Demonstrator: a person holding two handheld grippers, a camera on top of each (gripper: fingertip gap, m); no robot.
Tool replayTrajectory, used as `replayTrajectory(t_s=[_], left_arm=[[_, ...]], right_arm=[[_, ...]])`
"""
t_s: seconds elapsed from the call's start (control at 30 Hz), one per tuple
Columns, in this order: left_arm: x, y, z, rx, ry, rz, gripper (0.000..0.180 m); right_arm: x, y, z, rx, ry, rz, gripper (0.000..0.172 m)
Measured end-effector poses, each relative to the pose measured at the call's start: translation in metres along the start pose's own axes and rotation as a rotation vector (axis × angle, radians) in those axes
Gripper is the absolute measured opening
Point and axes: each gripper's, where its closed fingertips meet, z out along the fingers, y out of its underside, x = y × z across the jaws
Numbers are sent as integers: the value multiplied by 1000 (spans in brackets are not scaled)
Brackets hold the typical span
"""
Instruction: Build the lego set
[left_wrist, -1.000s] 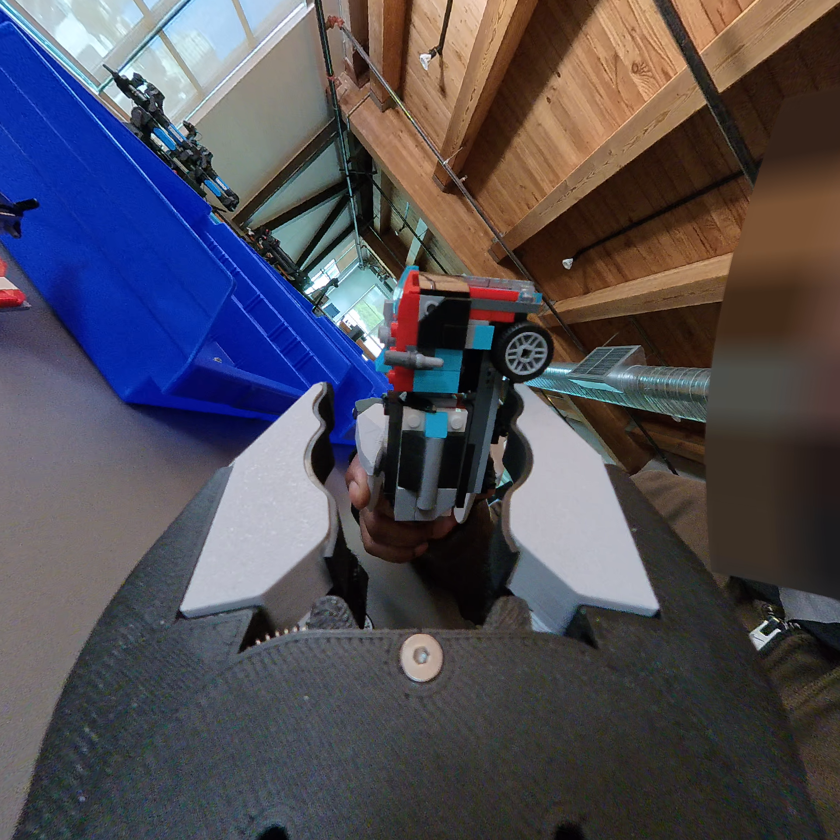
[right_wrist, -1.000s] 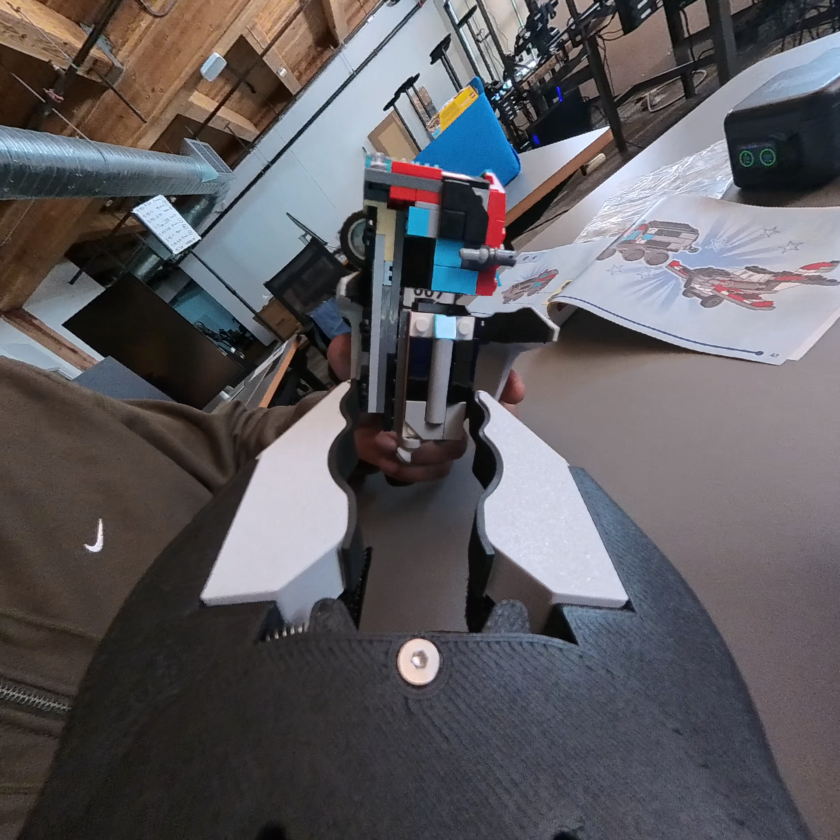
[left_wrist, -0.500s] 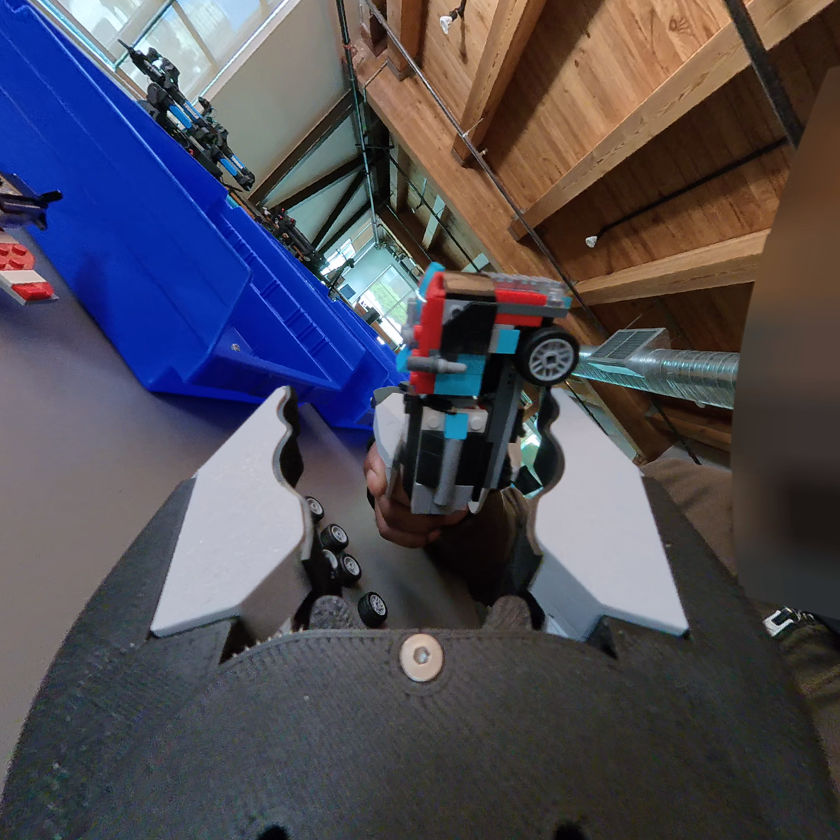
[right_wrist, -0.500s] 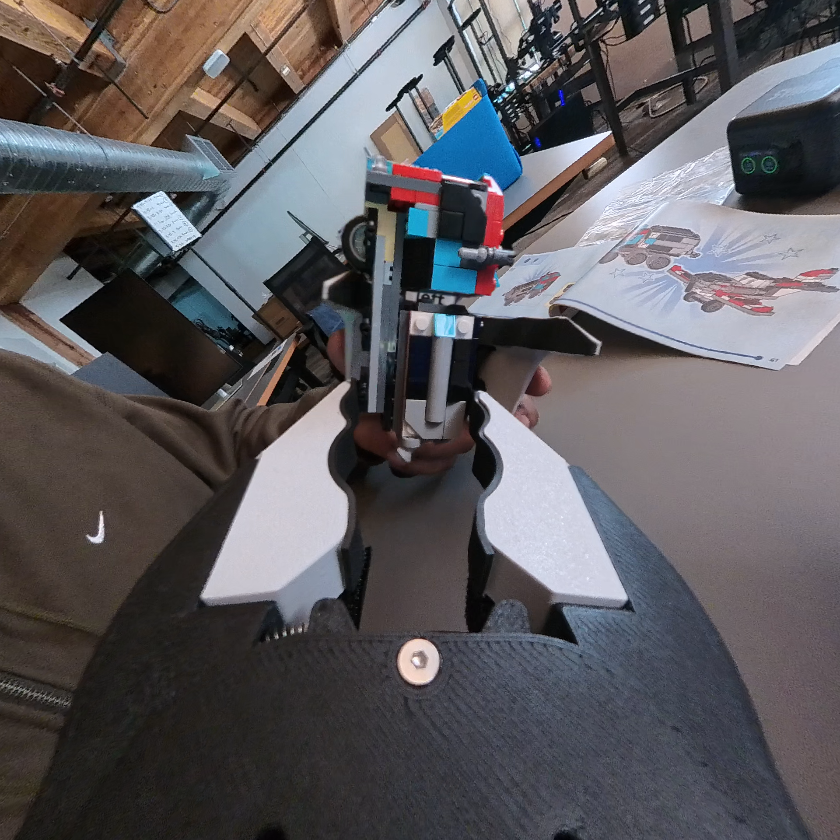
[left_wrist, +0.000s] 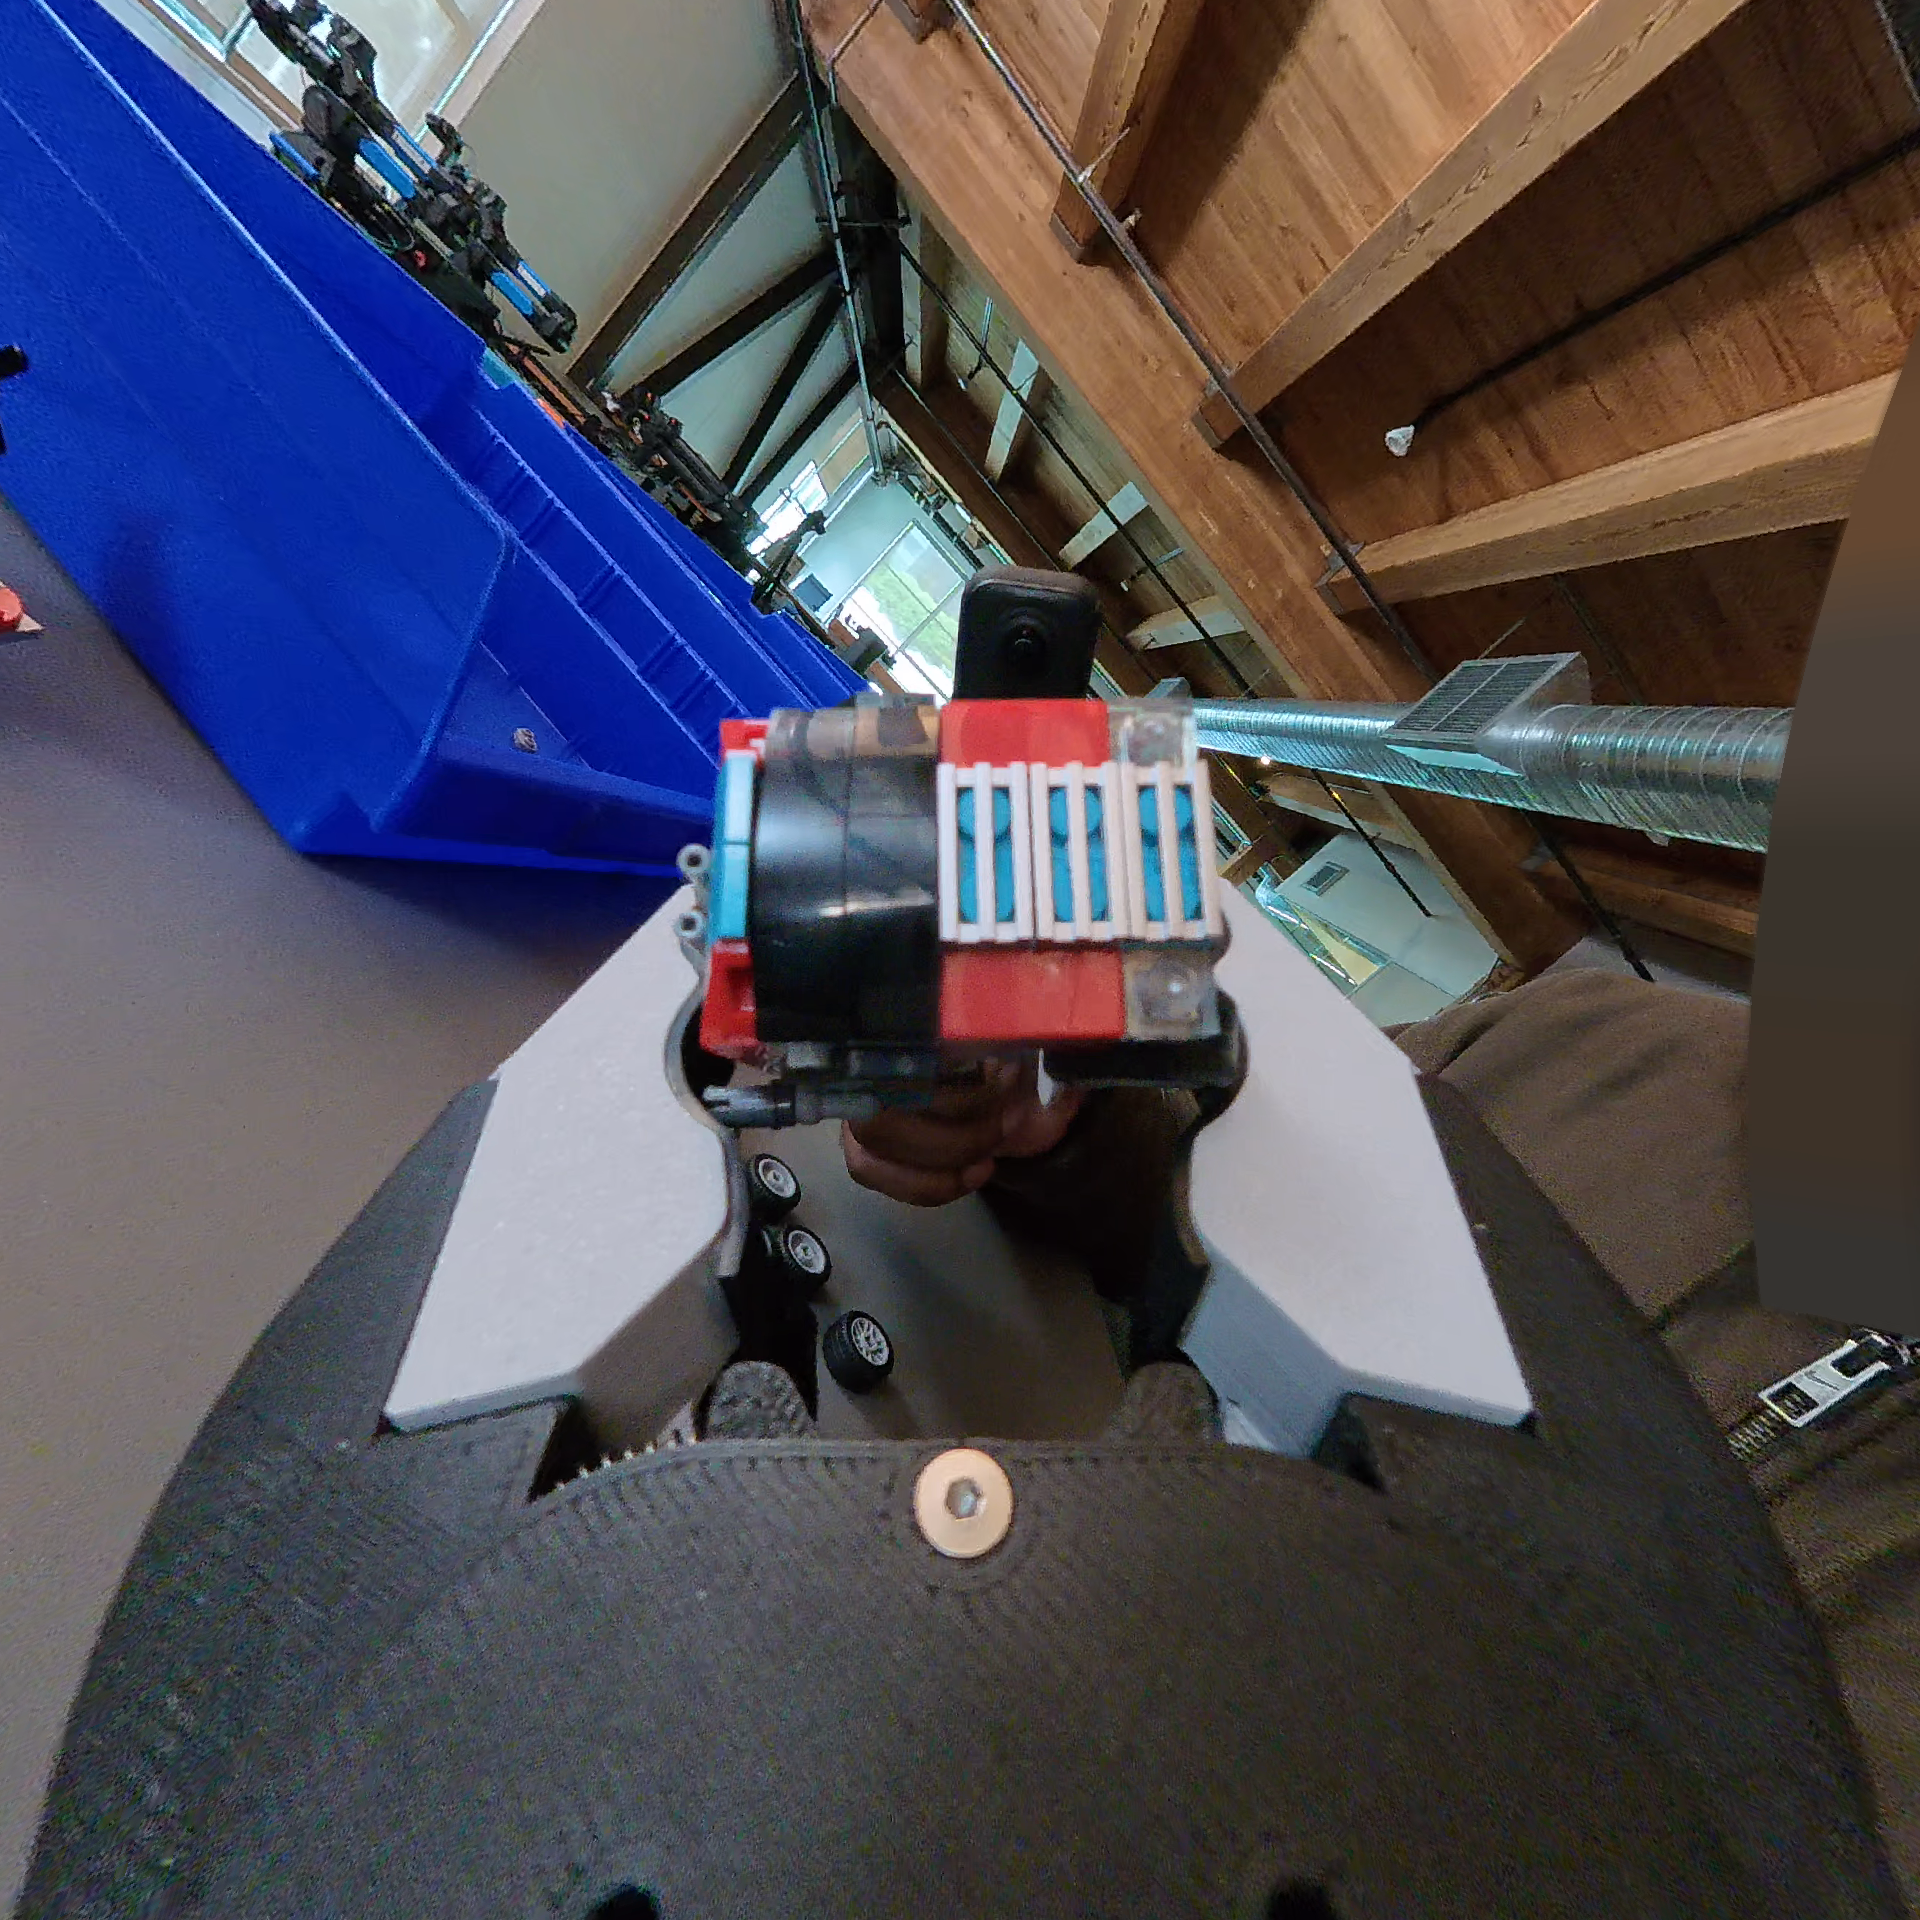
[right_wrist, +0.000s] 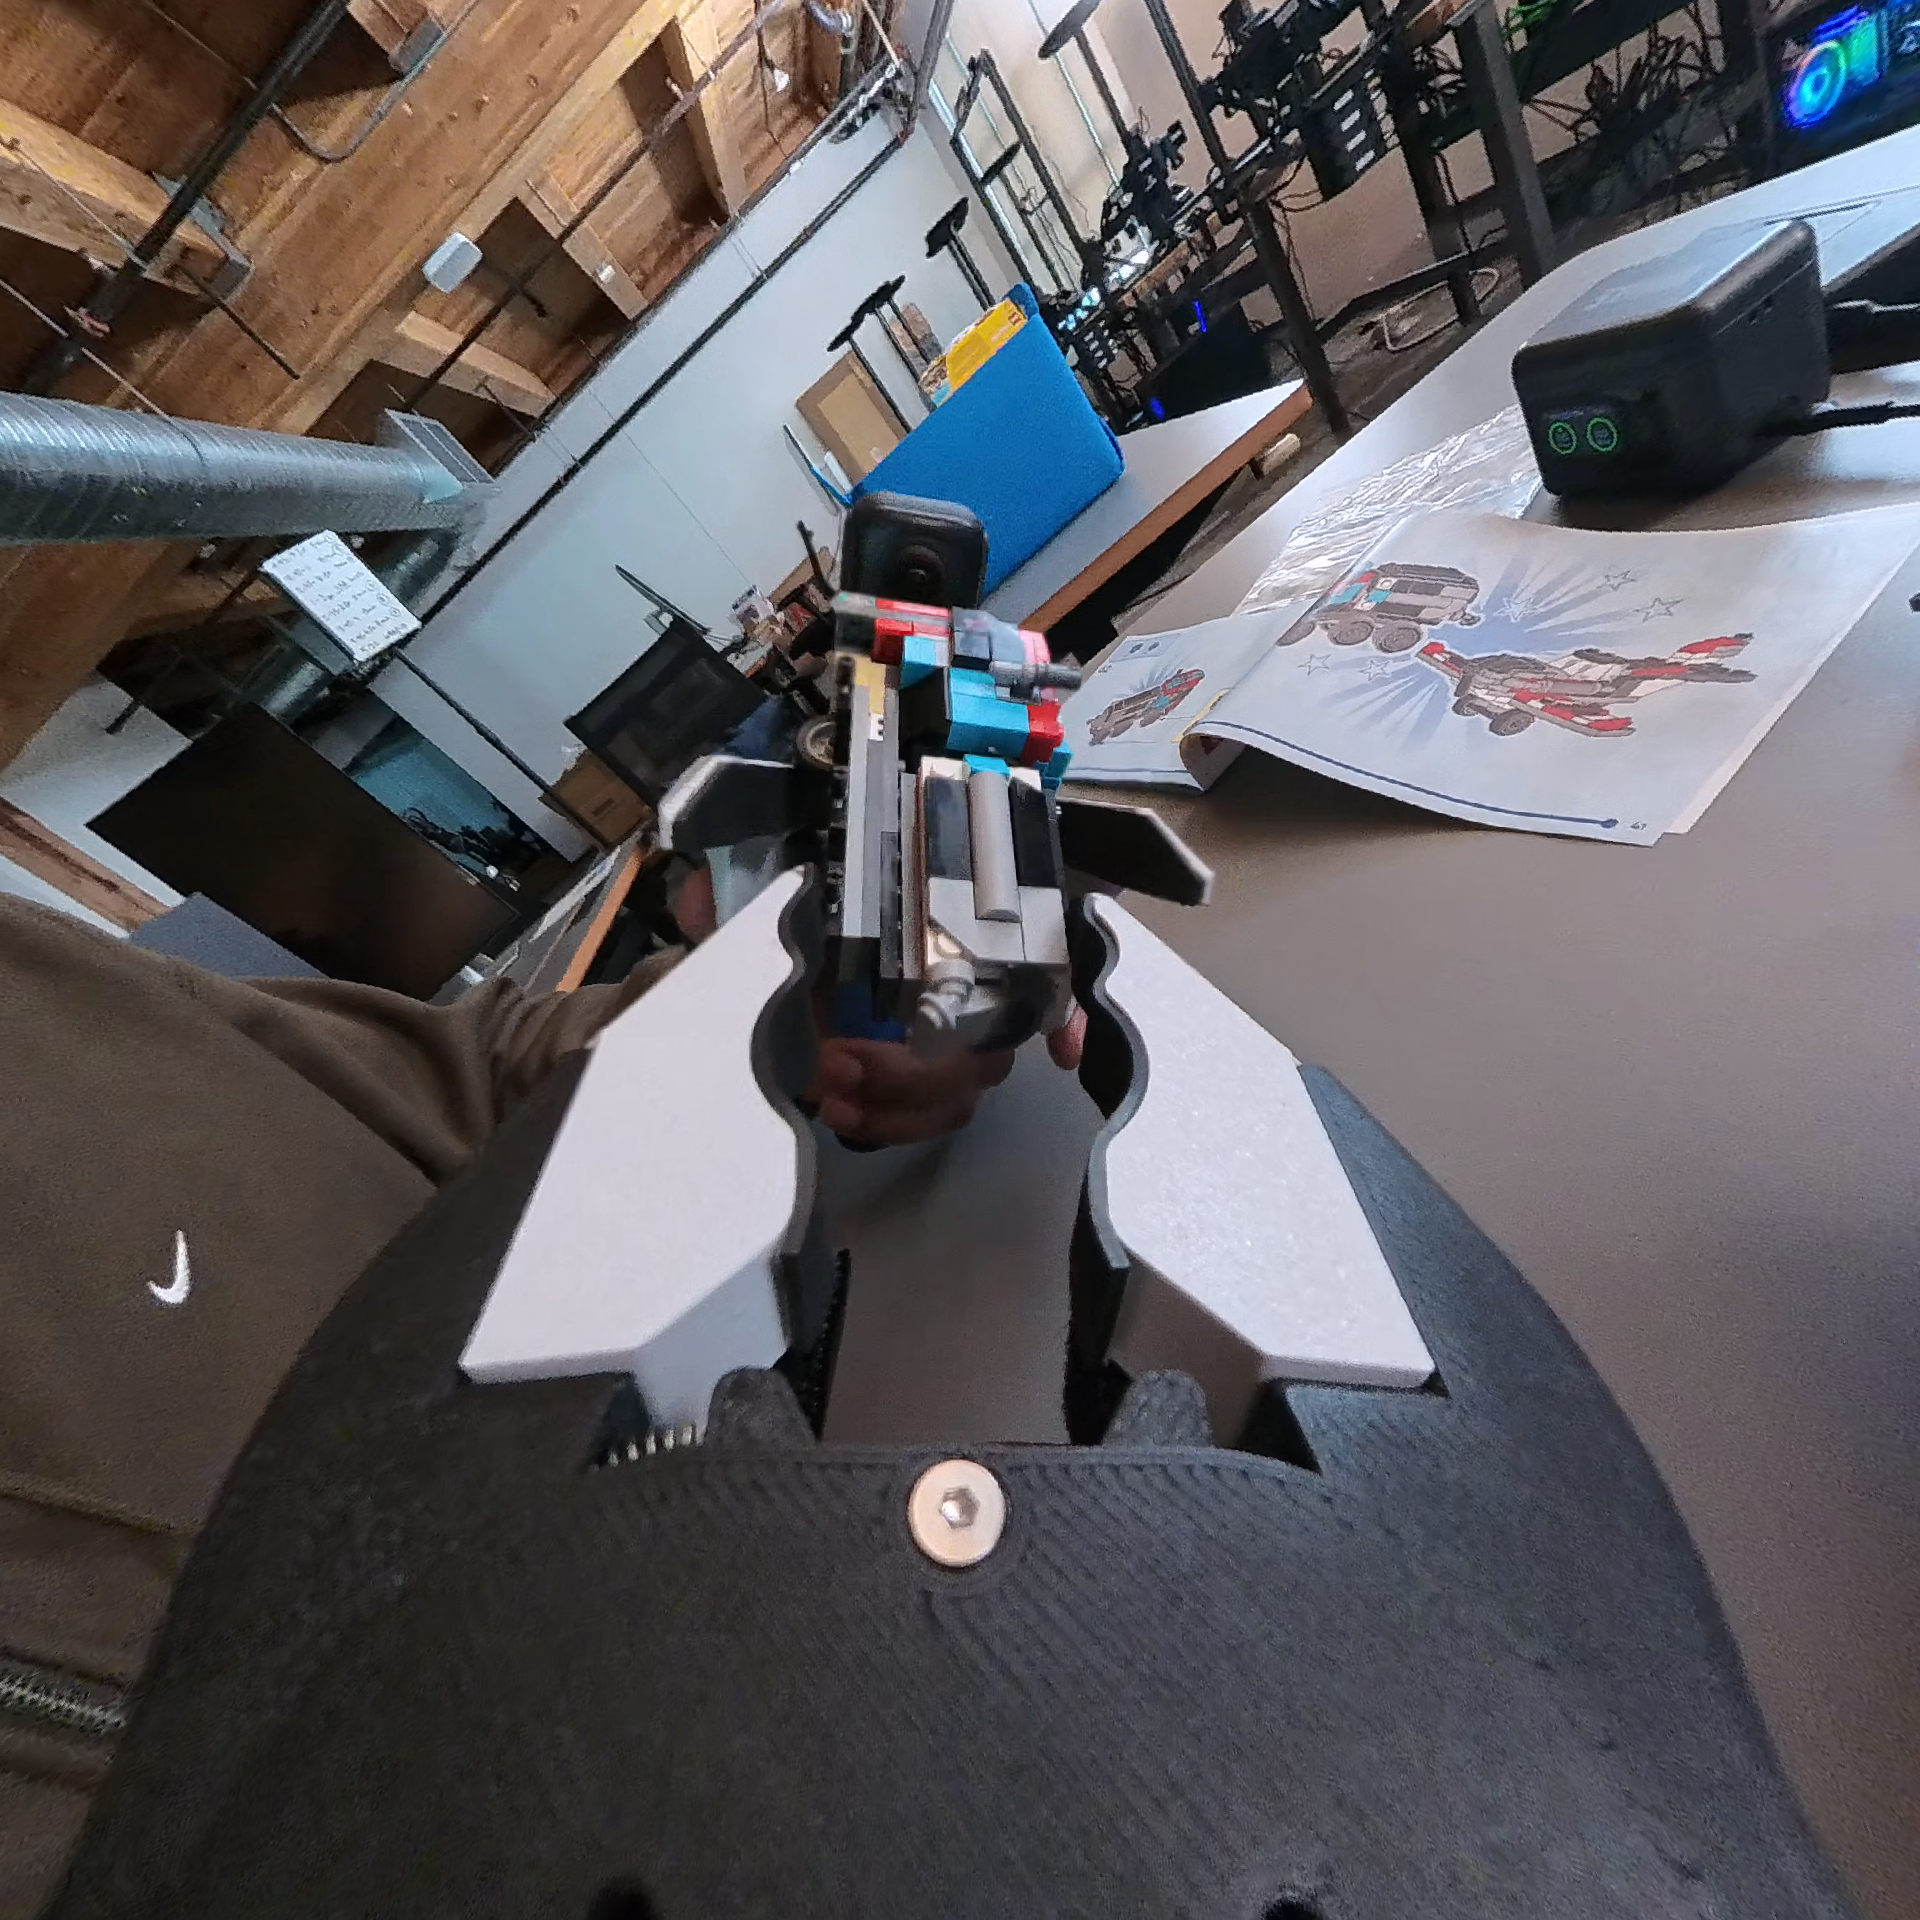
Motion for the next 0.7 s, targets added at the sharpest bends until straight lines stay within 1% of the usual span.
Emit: replayTrajectory(t_s=[0.13,0.23,0.27,0.33,0.43,0.5,0.7], left_arm=[[0,-1,0,3,1,-1,84],[0,-4,-2,9,-8,21,82],[-2,-4,-3,7,-25,26,74],[0,-8,-6,30,-9,12,71],[-1,-14,-10,65,10,-30,62],[-4,-13,-11,55,-4,-25,58],[-3,-6,-7,27,2,-28,58]], right_arm=[[1,-4,-1,28,0,17,48],[-2,-1,1,16,-20,14,48],[-5,0,2,14,-40,14,48],[-9,0,2,6,-69,23,48],[-10,1,3,4,-78,26,49],[-10,3,3,-5,-83,38,52],[-9,18,10,-74,-68,73,65]])
